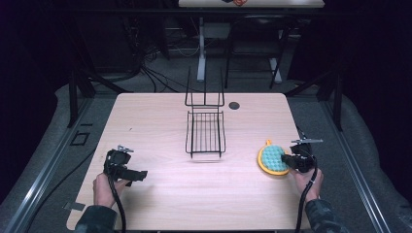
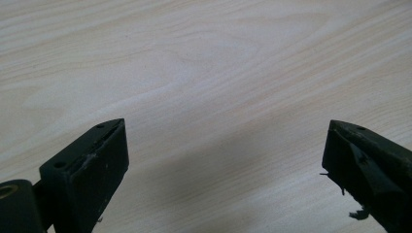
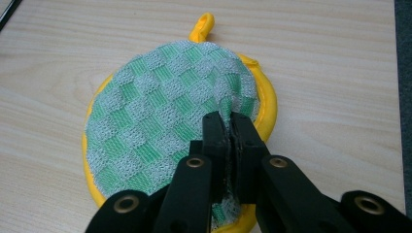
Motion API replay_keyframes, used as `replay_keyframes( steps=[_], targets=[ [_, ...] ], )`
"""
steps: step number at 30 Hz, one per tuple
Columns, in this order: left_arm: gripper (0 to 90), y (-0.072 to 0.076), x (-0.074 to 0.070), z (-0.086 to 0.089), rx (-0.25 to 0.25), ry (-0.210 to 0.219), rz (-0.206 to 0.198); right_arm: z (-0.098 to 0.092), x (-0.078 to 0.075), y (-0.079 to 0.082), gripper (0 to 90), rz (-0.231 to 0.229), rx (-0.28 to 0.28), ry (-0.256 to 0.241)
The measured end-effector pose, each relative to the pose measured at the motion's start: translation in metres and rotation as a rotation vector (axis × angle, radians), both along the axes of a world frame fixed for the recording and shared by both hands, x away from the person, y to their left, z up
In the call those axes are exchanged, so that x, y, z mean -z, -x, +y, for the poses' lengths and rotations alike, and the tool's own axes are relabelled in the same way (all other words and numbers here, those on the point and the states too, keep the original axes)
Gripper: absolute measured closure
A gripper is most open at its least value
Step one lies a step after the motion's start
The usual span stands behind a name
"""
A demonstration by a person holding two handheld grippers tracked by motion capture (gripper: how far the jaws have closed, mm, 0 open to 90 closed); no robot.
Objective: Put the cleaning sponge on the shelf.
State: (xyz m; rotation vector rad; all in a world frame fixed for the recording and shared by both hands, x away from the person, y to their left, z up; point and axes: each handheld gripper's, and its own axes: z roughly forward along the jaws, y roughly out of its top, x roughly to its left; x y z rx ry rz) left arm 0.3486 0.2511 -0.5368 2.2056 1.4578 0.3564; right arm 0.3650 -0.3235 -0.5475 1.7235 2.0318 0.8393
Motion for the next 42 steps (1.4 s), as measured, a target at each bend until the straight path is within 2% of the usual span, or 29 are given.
replay_keyframes(
  steps=[6,10,16,42],
  targets=[
    [0.3,0.000,-0.001,0.002,-0.010,0.021,-0.007,-0.004,-0.007,0.003,87.6,-0.034,0.001,-0.037],
    [0.3,0.001,-0.002,0.003,-0.015,0.018,-0.012,-0.010,-0.014,0.006,87.6,-0.081,-0.005,-0.054],
    [0.1,0.000,0.000,0.002,-0.014,0.001,-0.008,-0.011,-0.025,0.010,87.5,-0.113,-0.012,-0.068],
    [0.1,0.000,0.001,0.000,-0.008,-0.010,0.000,0.005,-0.048,0.016,87.4,-0.149,-0.074,-0.077]
  ],
)
